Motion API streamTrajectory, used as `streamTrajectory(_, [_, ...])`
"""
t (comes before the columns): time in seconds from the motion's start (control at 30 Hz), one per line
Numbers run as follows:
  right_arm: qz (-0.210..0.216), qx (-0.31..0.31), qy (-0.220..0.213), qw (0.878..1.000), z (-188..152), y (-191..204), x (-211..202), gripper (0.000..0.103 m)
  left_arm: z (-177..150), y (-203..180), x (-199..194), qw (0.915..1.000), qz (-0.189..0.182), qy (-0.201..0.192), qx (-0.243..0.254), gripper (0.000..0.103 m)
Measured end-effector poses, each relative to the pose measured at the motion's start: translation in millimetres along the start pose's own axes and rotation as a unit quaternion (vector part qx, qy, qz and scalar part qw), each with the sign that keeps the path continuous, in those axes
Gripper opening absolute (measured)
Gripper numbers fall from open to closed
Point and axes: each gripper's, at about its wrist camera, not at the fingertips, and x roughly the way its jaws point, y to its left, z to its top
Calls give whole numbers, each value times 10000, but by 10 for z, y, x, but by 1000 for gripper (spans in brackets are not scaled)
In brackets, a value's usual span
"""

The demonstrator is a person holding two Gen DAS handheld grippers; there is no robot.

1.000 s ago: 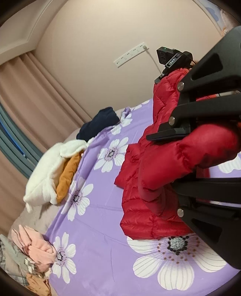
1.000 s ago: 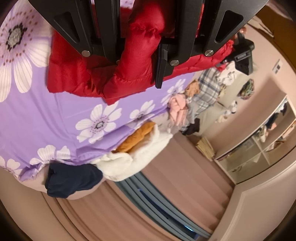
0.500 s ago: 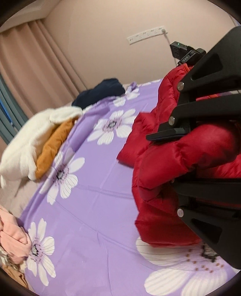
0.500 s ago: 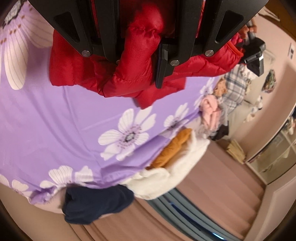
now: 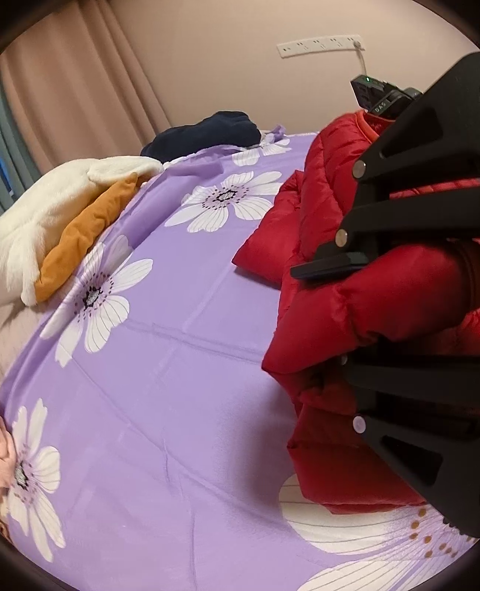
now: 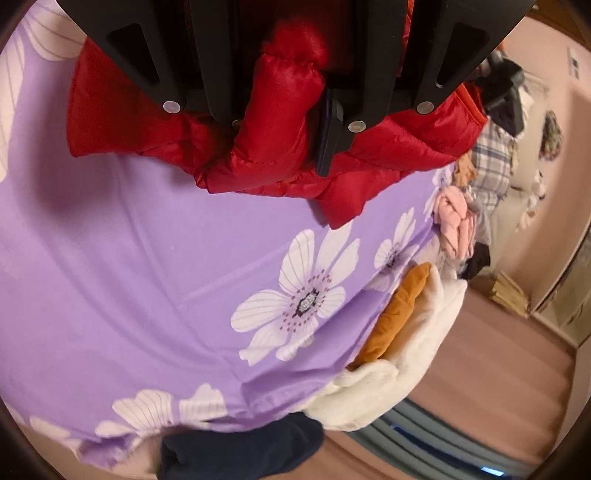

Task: Fold large clothes
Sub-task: 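Release the sleeve onto the jacket and open the left gripper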

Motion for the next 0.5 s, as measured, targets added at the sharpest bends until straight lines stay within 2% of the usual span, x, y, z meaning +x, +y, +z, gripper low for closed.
streamTrajectory(0.1, [97,140,32,9998,25,5,-49,20,28,8,-60,9997,-138,7,-180,28])
streamTrajectory(0.17, [217,241,30,9995,43,20,-66,30,54,-1,-127,9994,-217,-41,-248,38])
streamTrajectory(0.2, [382,331,3,9987,51,24,-109,36,66,-5,-167,9992,-259,-87,-279,51])
streamTrajectory(0.23, [524,409,-35,9978,59,33,-131,47,77,-14,-208,9990,-290,-143,-306,68])
streamTrajectory(0.27, [650,487,-85,9967,72,41,-155,58,96,-26,-290,9985,-326,-292,-332,76])
streamTrajectory(0.3, [732,539,-132,9958,85,57,-175,62,111,-44,-339,9981,-329,-402,-327,83])
streamTrajectory(0.33, [791,597,-191,9949,99,69,-209,66,137,-66,-439,9974,-262,-596,-297,84])
streamTrajectory(0.4, [849,682,-255,9937,133,95,-248,67,188,-81,-544,9967,-145,-757,-271,84])
streamTrajectory(0.5, [872,754,-382,9926,187,119,-299,68,210,-54,-628,9964,-110,-788,-299,84])
